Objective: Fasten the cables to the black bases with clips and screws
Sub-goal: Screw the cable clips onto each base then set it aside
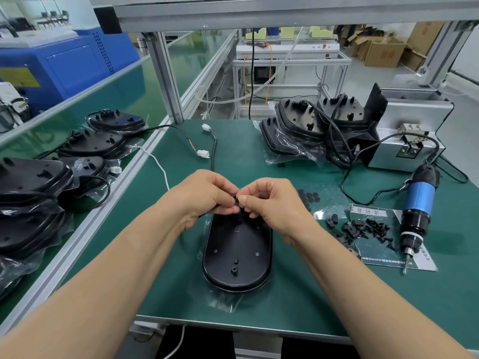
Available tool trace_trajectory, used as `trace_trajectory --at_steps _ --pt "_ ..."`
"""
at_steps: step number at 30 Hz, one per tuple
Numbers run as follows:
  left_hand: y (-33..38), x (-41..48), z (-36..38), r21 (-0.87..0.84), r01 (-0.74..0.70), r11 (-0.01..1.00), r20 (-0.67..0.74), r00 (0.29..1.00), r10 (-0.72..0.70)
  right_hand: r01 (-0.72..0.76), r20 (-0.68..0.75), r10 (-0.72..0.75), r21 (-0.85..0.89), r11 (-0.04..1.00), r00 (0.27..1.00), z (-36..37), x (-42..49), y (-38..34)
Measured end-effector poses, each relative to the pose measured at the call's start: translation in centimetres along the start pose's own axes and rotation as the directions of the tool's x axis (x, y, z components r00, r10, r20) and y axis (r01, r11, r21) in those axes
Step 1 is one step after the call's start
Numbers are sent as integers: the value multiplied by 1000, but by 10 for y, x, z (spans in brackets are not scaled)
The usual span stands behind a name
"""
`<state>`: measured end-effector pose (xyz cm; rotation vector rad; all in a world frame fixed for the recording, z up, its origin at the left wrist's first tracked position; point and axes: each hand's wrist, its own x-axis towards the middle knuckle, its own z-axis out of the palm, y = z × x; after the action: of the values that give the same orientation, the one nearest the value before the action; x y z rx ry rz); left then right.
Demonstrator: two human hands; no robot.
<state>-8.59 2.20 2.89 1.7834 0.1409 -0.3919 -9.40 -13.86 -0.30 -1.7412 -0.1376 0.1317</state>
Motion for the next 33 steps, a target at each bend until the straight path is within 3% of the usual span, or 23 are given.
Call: trace_trajectory --at_steps 15,20,23,33 --pt "-2 0 0 -59 20 998 -1 1000 -20 -40 22 39 60 997 999 -4 -2 0" --pt "3 -1 -1 -92 106 990 21 994 -104 80 -52 -98 -274 958 994 0 1 5" --pt "5 -2 -2 -110 99 989 -1 995 -99 139 -43 -168 -382 914 985 1 3 3" --pt "2 -2 -6 -128 117 985 60 992 -111 228 50 -224 -293 928 973 -4 9 13"
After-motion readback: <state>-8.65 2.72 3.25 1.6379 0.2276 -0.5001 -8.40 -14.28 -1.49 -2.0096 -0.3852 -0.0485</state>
